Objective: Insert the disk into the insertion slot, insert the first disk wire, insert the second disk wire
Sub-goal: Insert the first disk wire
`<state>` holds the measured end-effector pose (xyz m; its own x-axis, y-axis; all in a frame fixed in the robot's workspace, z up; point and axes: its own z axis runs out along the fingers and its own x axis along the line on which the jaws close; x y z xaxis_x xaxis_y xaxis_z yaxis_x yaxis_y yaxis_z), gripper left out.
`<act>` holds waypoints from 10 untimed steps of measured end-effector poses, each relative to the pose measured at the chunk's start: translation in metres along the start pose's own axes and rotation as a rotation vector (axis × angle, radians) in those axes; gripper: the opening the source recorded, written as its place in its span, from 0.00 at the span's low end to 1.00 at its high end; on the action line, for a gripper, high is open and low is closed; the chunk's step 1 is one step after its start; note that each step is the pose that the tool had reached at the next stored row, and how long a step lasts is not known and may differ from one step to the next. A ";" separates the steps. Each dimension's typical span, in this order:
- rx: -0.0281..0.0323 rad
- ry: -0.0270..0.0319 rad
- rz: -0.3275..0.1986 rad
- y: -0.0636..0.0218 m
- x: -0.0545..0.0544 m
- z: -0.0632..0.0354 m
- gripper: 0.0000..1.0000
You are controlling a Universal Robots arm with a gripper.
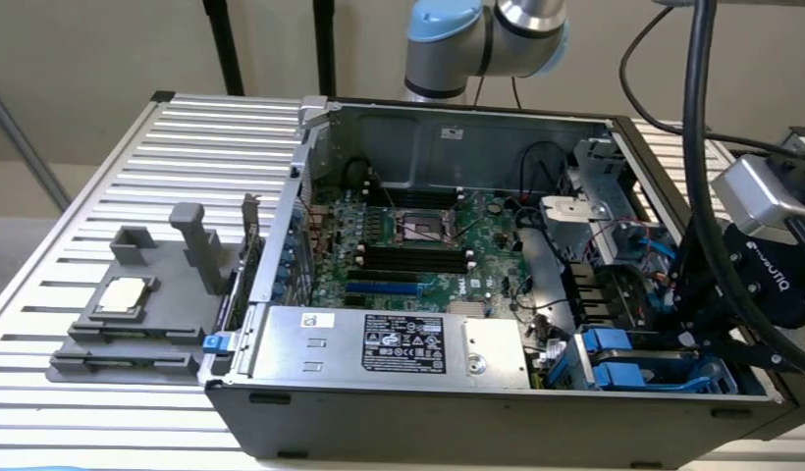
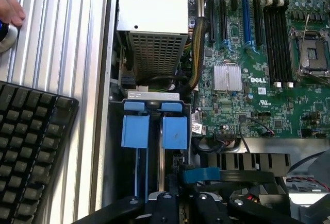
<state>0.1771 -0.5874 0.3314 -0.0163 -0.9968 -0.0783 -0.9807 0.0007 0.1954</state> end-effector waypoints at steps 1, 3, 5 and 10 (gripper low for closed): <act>-0.0012 0.0008 0.000 0.0004 0.000 -0.0021 0.18; -0.0019 0.0008 0.000 0.0016 -0.001 -0.0082 0.25; -0.0025 0.0008 0.000 0.0031 -0.001 -0.0155 0.25; -0.0034 0.0007 0.000 0.0072 -0.002 -0.0307 0.25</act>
<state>0.1760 -0.5883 0.3630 -0.0164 -0.9969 -0.0775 -0.9801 0.0007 0.1987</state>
